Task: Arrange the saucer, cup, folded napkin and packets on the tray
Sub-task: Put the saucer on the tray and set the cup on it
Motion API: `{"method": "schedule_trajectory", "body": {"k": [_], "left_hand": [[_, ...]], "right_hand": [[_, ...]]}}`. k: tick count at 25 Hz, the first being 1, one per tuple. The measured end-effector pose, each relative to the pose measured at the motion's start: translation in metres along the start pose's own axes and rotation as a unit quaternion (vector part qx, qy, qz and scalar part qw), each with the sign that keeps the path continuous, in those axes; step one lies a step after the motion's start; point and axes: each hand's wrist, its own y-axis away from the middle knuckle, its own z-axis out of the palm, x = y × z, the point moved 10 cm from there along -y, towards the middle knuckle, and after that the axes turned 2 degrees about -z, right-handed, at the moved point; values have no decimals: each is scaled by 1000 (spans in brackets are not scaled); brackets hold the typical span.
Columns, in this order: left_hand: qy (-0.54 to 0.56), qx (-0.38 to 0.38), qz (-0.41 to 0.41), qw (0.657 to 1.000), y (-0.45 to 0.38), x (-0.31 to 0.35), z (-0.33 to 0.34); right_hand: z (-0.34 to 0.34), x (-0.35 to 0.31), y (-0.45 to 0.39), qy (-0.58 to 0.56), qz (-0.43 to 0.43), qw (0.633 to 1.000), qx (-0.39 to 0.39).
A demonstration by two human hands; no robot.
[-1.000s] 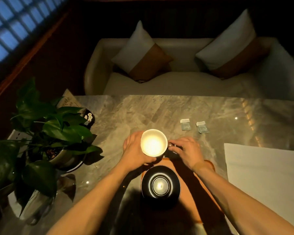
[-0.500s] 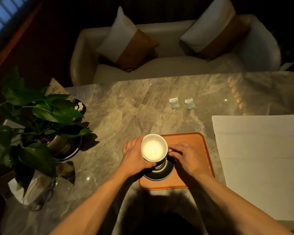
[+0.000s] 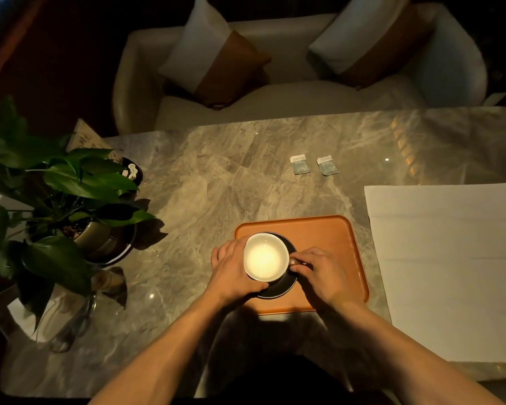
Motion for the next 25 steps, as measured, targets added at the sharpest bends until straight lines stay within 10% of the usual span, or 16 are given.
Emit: {"method": "schedule_trajectory", "body": {"k": [25], "left_hand": [[7,-8,-29,1000,5,-17,5]], "right_hand": [[-4,1,-11,41,-25,999,-8]]}}
